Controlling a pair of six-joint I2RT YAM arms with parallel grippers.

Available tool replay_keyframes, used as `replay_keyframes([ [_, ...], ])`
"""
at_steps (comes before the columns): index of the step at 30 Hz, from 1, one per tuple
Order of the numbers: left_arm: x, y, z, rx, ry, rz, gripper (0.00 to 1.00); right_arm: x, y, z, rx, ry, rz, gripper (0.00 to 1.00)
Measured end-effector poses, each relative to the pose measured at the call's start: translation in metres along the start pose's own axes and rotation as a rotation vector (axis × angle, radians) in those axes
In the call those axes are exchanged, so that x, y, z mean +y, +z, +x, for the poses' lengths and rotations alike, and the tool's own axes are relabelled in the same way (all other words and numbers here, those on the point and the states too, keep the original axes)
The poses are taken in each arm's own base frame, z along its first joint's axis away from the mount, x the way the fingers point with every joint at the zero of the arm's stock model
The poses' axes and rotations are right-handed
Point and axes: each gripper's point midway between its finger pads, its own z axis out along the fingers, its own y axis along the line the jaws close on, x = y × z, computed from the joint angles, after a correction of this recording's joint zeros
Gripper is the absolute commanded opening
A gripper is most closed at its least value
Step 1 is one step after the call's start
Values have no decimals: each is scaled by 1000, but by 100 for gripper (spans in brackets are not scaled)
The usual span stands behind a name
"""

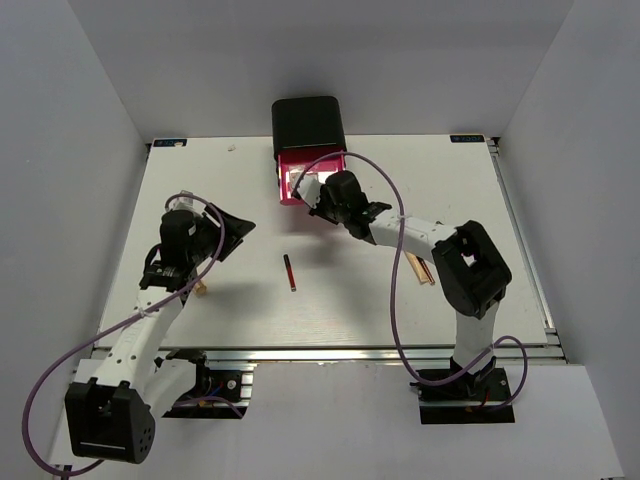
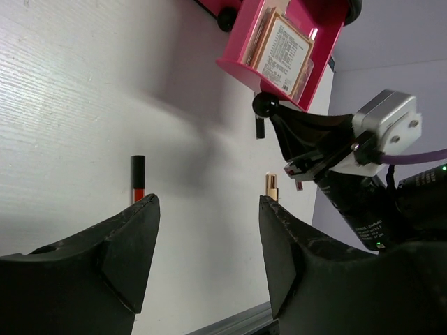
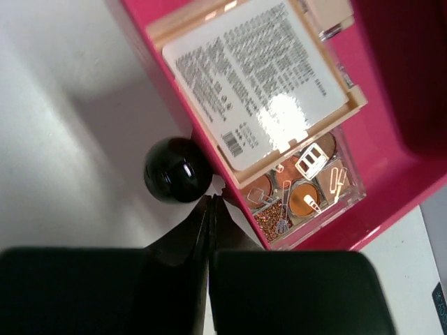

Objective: Organize the makeup

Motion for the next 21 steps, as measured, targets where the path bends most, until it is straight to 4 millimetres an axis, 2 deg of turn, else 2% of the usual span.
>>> replay_keyframes([
  [4,1,6,1,10,-1,1,68,-20,5,-15,-28,33,70,0],
  [10,6,13,4,30,-8,-14,68,-45,9,-49,-104,54,126,0],
  [16,6,17,4,35,-7,-6,69,-75,23,-78,-176,67,205,0],
  [21,6,19,5,44,-8,-4,69,-101,42,-71,-170,98,261,0],
])
